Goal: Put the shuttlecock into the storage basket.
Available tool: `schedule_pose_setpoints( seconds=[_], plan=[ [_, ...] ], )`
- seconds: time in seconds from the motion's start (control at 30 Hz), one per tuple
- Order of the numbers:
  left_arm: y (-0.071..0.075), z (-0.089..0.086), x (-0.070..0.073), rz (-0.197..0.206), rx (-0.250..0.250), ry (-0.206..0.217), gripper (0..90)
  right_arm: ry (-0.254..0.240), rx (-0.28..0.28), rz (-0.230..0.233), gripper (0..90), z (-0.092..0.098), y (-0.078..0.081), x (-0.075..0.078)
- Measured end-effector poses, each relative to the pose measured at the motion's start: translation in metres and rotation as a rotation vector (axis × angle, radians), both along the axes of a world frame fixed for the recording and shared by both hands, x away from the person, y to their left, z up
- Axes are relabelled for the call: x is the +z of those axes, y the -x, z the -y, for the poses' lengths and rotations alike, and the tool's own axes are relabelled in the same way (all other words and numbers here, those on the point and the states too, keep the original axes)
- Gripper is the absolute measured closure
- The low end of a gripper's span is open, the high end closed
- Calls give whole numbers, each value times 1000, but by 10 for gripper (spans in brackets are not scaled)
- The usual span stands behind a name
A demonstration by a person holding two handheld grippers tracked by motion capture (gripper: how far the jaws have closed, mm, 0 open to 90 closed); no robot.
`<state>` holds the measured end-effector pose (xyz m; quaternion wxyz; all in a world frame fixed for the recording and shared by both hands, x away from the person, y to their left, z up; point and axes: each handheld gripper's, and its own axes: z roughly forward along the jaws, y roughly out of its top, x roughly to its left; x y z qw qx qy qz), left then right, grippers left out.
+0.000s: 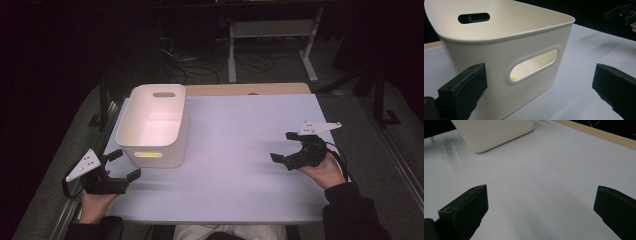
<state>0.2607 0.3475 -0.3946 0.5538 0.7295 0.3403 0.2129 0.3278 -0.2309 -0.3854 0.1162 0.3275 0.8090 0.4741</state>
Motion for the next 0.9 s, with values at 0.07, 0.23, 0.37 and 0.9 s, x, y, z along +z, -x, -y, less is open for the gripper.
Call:
schedule_pose_setpoints(
  seconds=[0.07, 0.23, 0.37, 0.9],
  plan=[
    [0, 0, 0, 0, 1, 0, 0, 0, -5, -1, 0, 2, 1, -2],
    [0, 0, 0, 0, 1, 0, 0, -9, -23, 0, 0, 10, 7, -7],
    [0, 0, 0, 0, 2, 0, 0, -8, -37, 7, 0, 16, 13, -14],
    [-1, 0, 0, 0, -4, -1, 0, -14, -78, 26, 0, 32, 30, -32]
  ],
)
